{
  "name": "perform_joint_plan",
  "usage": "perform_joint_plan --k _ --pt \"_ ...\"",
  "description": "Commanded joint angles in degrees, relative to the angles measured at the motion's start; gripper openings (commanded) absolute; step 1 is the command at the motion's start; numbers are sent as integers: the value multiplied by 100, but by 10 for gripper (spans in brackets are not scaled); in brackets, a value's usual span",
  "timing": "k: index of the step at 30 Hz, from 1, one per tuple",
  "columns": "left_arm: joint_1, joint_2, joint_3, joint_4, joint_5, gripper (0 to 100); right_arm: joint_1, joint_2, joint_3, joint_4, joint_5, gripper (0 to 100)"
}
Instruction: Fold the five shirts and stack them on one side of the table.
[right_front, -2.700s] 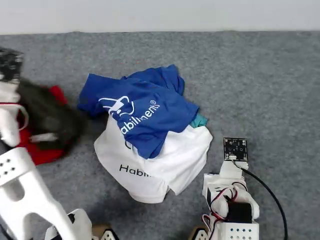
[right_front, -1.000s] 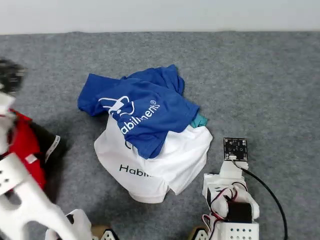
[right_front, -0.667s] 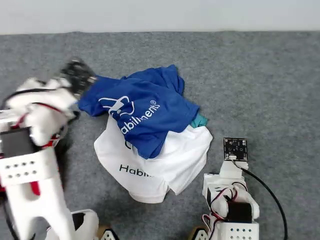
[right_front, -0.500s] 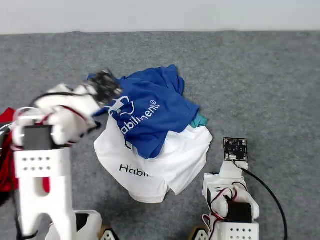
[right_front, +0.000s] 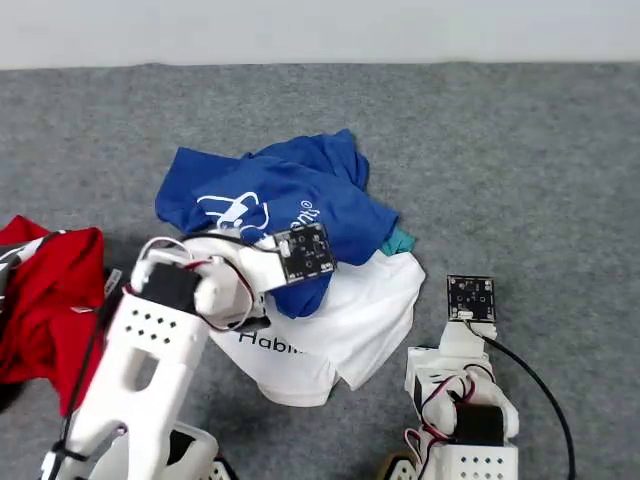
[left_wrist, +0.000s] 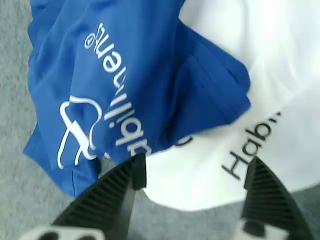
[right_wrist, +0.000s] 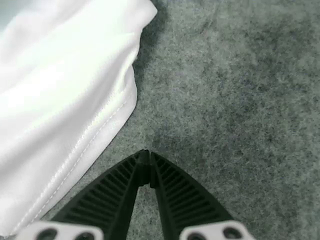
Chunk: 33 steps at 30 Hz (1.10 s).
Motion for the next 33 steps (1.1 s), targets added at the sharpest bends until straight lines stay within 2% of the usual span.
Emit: perform_joint_plan --k 1,8,21,24,29,33 --pt "149 -123 374 -730 -35 312 66 -40 79 40 -26 9" --pt "281 88 655 -1240 -26 312 66 -40 79 40 -26 9" --pt "149 2760 -435 -1266 9 302 66 -40 79 40 -26 9" --pt "149 2901 -479 -1292 273 231 66 -40 79 40 -26 9" --pt "158 2602 -479 -1275 281 0 66 -40 79 40 -26 9" --pt "-97 1802 -514 -1116 290 3 66 -40 79 40 -26 9"
